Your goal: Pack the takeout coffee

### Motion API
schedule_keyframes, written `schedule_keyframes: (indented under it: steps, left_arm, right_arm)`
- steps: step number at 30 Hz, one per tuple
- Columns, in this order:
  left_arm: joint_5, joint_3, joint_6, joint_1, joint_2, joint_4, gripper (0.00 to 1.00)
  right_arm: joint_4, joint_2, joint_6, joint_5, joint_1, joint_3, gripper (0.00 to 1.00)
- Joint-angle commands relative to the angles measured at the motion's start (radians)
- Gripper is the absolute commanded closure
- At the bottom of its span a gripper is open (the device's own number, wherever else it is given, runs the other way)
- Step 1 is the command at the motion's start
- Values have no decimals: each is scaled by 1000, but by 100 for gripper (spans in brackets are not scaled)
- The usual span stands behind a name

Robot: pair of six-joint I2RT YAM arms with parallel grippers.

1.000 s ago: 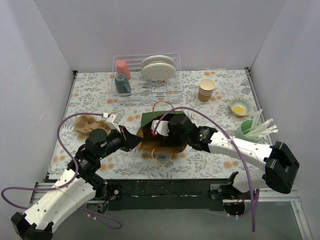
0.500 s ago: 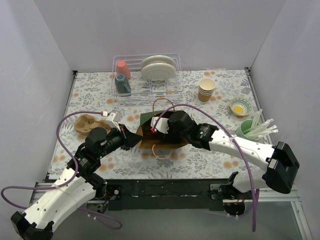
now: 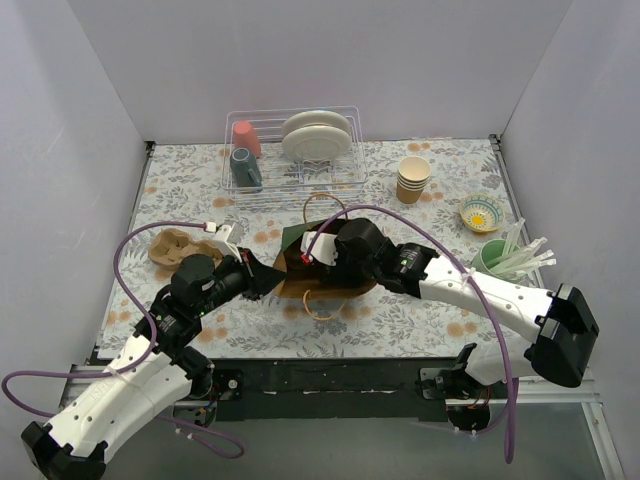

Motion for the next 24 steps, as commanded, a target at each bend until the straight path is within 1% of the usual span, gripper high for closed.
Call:
schedule_keyframes:
  steps: [1,3,4,6,9,10,13,18,24]
  left_arm:
    - [-11,45,14,1,6,-22,100]
    - [-9,50,14,1,11,-20,100]
    - [-8,48,13,0,12,-22,100]
    - [-8,45,13,1,12,-22,100]
    - [-9,42,13,1,9,-22,100]
    - [-9,43,11,1,7,-20,100]
    - [-11,45,11,1,6,-22,100]
    - [-17,48,8,1,9,-23,100]
    - [-20,56,-12,1,18,-22,100]
  right_arm:
    - [-4,-13,29,-2,-6,59,11]
    - [-7,-11,30,-7,-6,63,13]
    - [-7,-11,30,-10,-6,65,19]
    - [-10,-5,30,-21,-6,69,25]
    - [-11,-5,30,-18,-6,77,19]
    - [-14,-2,30,-19,-6,80,16]
    - [-34,-3,32,-25,-6,98,12]
    - [-60,-11,41,-30,-6,135,11]
    - [-103,-17,59,-34,-6,187,15]
